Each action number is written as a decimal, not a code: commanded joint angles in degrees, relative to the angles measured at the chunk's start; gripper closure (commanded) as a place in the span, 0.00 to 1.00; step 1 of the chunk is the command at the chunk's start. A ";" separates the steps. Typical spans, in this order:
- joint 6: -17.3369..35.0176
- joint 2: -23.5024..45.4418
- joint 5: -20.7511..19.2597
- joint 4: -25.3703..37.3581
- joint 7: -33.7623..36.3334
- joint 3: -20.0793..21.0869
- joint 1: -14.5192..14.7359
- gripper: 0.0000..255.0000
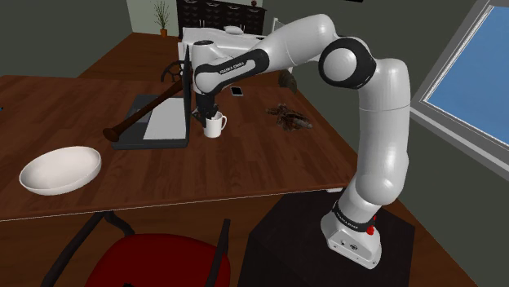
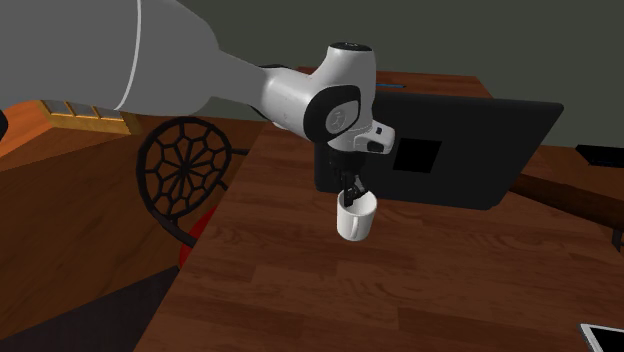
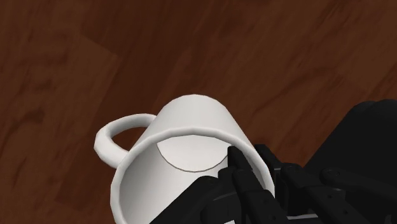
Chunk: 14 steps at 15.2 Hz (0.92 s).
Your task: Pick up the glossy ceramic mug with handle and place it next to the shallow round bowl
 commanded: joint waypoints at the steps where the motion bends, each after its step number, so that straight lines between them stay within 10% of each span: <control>1: 0.00 0.00 0.00 0.00 0.00 0.00 0.00 1.00; 14: -7.10 -2.99 0.92 4.19 -0.90 0.40 -0.12 1.00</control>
